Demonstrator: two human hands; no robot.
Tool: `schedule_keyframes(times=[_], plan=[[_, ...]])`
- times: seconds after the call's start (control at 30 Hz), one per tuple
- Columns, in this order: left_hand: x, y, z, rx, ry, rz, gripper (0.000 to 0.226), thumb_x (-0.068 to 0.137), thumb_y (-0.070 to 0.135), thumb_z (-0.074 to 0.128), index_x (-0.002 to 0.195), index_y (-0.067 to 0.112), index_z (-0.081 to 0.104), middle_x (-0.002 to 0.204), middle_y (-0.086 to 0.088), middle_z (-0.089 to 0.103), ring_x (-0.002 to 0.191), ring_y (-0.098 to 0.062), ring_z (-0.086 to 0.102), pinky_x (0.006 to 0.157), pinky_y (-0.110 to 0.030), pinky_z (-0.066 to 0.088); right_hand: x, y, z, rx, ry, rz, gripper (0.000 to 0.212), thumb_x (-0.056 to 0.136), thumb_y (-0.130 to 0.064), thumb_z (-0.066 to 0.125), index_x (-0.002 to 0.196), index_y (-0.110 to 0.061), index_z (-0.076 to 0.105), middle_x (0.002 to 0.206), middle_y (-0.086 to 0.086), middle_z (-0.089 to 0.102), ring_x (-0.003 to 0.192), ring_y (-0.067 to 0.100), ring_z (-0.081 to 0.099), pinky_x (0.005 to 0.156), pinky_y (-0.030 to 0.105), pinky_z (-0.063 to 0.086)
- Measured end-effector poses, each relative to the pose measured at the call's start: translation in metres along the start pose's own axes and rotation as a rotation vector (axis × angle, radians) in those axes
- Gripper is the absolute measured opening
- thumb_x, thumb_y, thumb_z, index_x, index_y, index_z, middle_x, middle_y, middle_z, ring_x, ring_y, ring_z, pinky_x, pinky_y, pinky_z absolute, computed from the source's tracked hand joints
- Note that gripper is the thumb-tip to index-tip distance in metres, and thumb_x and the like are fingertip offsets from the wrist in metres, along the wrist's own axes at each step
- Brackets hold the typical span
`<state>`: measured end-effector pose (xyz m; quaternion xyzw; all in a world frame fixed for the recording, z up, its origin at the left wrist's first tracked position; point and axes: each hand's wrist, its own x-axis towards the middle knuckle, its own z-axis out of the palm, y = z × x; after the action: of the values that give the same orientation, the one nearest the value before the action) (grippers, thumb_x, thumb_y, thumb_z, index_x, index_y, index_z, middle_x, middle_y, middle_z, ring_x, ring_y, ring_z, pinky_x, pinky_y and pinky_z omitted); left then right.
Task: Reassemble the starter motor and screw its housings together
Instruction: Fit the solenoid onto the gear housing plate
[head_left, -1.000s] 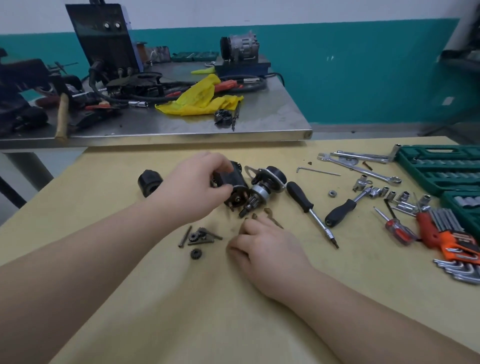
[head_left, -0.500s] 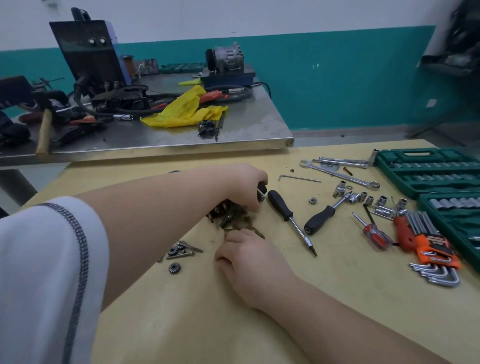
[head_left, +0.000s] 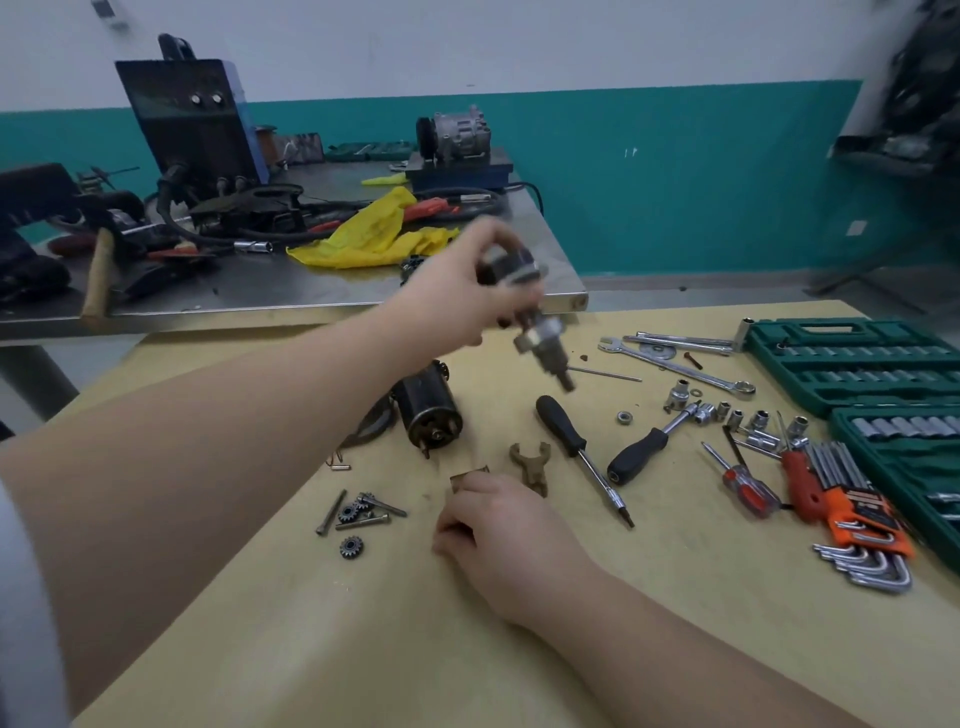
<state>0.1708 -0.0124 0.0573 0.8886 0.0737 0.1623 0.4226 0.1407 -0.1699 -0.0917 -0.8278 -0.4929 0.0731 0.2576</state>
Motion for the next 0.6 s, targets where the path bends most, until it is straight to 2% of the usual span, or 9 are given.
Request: schedule_keyframes(times=[0.07, 0.1, 0.2, 0.27, 0.3, 0.37, 0.47, 0.53, 0.6], plan=[[-0.012, 0.018, -0.019, -0.08, 0.061, -0.006, 0.027, 0.098, 0.047, 0.071, 0.122, 0.048, 0.059, 0.116, 0.013, 0.068, 0.097, -0.014, 0.073, 0.068, -0.035, 0.067, 0.0, -0.001, 0.0, -0.001, -0.003, 0.007, 0.021, 0.104, -0.035, 0.061, 0.114, -0.023, 0.076, 0.119, -0.009, 0.061, 0.12, 0.013, 0.052, 0.098, 0.036, 0.048], [-0.02, 0.025, -0.029, -0.04, 0.068, 0.014, 0.025, 0.099, 0.051, 0.069, 0.122, 0.052, 0.06, 0.115, 0.016, 0.069, 0.095, -0.009, 0.073, 0.066, -0.03, 0.063, -0.001, -0.002, 0.0, -0.004, -0.003, 0.013, 0.021, 0.104, -0.035, 0.06, 0.113, -0.024, 0.075, 0.119, -0.01, 0.061, 0.12, 0.012, 0.051, 0.097, 0.036, 0.049], [-0.052, 0.025, -0.056, 0.249, -0.026, 0.103, 0.03, 0.093, 0.062, 0.064, 0.122, 0.059, 0.059, 0.107, 0.023, 0.067, 0.085, 0.007, 0.07, 0.052, -0.011, 0.054, -0.001, -0.002, -0.001, -0.006, 0.007, 0.028, 0.02, 0.105, -0.037, 0.058, 0.111, -0.027, 0.074, 0.114, -0.014, 0.059, 0.117, 0.01, 0.051, 0.095, 0.034, 0.049], [-0.076, 0.012, -0.065, 0.383, -0.106, 0.121, 0.039, 0.087, 0.07, 0.06, 0.124, 0.062, 0.055, 0.104, 0.029, 0.064, 0.088, 0.016, 0.064, 0.052, -0.01, 0.052, -0.001, -0.001, -0.001, 0.001, 0.015, 0.03, 0.019, 0.105, -0.037, 0.058, 0.111, -0.028, 0.074, 0.108, -0.016, 0.059, 0.113, 0.008, 0.052, 0.095, 0.033, 0.049], [-0.088, 0.004, -0.067, 0.412, -0.137, 0.129, 0.043, 0.083, 0.075, 0.059, 0.125, 0.065, 0.054, 0.105, 0.031, 0.064, 0.093, 0.018, 0.062, 0.055, -0.013, 0.053, 0.0, -0.001, -0.001, 0.001, 0.022, 0.024, 0.019, 0.105, -0.037, 0.06, 0.11, -0.027, 0.075, 0.106, -0.016, 0.059, 0.112, 0.007, 0.053, 0.093, 0.03, 0.048], [-0.106, -0.017, -0.069, 0.397, -0.166, 0.163, 0.047, 0.079, 0.078, 0.058, 0.124, 0.066, 0.056, 0.113, 0.032, 0.062, 0.105, 0.015, 0.059, 0.073, -0.016, 0.05, 0.0, -0.003, -0.001, -0.006, 0.048, 0.002, 0.017, 0.103, -0.033, 0.062, 0.107, -0.024, 0.075, 0.106, -0.013, 0.063, 0.108, 0.007, 0.053, 0.087, 0.024, 0.044], [-0.13, -0.047, -0.07, 0.274, -0.142, 0.183, 0.041, 0.086, 0.072, 0.07, 0.124, 0.062, 0.061, 0.117, 0.026, 0.062, 0.108, -0.001, 0.064, 0.08, -0.017, 0.053, -0.002, -0.006, -0.003, -0.022, 0.06, -0.022, 0.014, 0.102, -0.031, 0.061, 0.103, -0.024, 0.073, 0.1, -0.015, 0.064, 0.1, 0.009, 0.058, 0.082, 0.024, 0.043], [-0.147, -0.066, -0.066, 0.033, -0.082, 0.11, 0.048, 0.082, 0.064, 0.074, 0.128, 0.051, 0.067, 0.116, 0.015, 0.07, 0.104, -0.01, 0.071, 0.083, -0.023, 0.058, -0.004, -0.008, -0.003, 0.02, 0.06, 0.017, 0.013, 0.102, -0.033, 0.062, 0.103, -0.031, 0.075, 0.097, -0.018, 0.067, 0.095, 0.005, 0.061, 0.081, 0.022, 0.048], [-0.159, -0.074, -0.054, -0.276, -0.001, 0.022, 0.05, 0.081, 0.054, 0.078, 0.127, 0.036, 0.071, 0.11, 0.007, 0.073, 0.095, -0.016, 0.074, 0.079, -0.029, 0.062, -0.005, -0.009, -0.002, 0.161, 0.094, 0.081, 0.009, 0.1, -0.033, 0.069, 0.095, -0.038, 0.075, 0.092, -0.021, 0.069, 0.09, 0.001, 0.064, 0.077, 0.013, 0.048]])
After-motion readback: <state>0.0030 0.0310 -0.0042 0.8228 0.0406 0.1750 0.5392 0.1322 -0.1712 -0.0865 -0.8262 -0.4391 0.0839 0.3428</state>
